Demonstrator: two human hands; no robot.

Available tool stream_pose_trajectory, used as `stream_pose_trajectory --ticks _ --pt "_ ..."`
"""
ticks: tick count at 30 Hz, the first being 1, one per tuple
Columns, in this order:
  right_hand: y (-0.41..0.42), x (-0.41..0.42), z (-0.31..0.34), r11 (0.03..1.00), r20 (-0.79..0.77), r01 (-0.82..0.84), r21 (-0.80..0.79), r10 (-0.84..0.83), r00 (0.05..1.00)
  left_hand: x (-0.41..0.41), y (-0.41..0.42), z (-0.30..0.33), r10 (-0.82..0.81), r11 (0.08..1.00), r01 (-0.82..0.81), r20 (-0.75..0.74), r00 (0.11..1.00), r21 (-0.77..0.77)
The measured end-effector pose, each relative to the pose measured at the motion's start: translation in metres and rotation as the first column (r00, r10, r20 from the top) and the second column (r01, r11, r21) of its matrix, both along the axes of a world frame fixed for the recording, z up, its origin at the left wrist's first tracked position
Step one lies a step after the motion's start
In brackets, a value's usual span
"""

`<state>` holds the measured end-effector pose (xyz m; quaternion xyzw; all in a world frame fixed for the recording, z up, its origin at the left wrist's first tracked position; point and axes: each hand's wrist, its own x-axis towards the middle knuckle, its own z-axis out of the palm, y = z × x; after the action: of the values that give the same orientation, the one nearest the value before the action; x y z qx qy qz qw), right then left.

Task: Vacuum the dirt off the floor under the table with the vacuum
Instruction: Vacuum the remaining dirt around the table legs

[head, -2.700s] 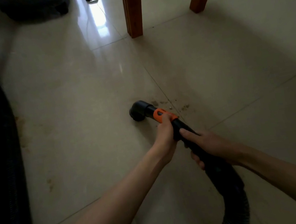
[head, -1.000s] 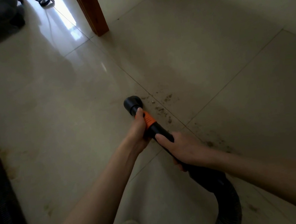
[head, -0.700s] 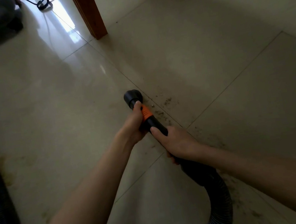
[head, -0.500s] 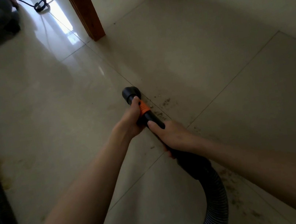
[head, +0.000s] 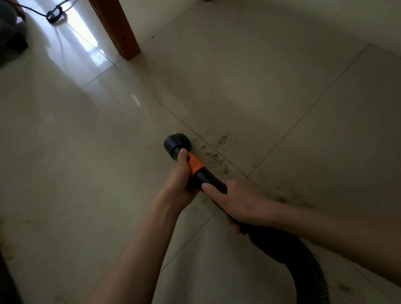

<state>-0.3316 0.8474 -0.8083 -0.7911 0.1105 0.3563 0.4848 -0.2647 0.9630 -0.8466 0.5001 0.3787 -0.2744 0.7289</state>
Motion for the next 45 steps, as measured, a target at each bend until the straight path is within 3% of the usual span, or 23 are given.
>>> stream_pose_trajectory --ticks 13,22,38,41,43,45 --pt "-0.023 -0.011 0.005 0.996 -0.038 0.078 0.038 -0.077 0.996 0.001 -0.027 0.004 -0.125 0.991 0.125 0.0 0.992 0.043" --pt "-0.032 -0.001 0.003 0.975 0.005 0.221 0.032 -0.222 0.975 0.024 -0.05 0.011 -0.22 0.97 0.215 0.031 0.975 0.115" --pt "-0.043 0.024 -0.006 0.956 0.005 0.292 0.011 -0.292 0.956 0.06 -0.068 0.003 -0.362 0.918 0.35 0.034 0.932 0.189" --pt "-0.049 0.029 -0.007 0.943 -0.05 0.328 0.059 -0.325 0.944 0.064 -0.077 0.001 -0.35 0.919 0.333 0.05 0.935 0.212" --pt "-0.055 0.027 -0.006 0.942 -0.092 0.326 0.079 -0.319 0.943 0.06 -0.081 -0.001 -0.322 0.931 0.302 0.074 0.944 0.203" --pt "-0.064 0.02 -0.006 0.942 -0.105 0.327 0.083 -0.318 0.942 0.05 -0.081 -0.004 -0.3 0.952 0.291 0.09 0.95 0.1"
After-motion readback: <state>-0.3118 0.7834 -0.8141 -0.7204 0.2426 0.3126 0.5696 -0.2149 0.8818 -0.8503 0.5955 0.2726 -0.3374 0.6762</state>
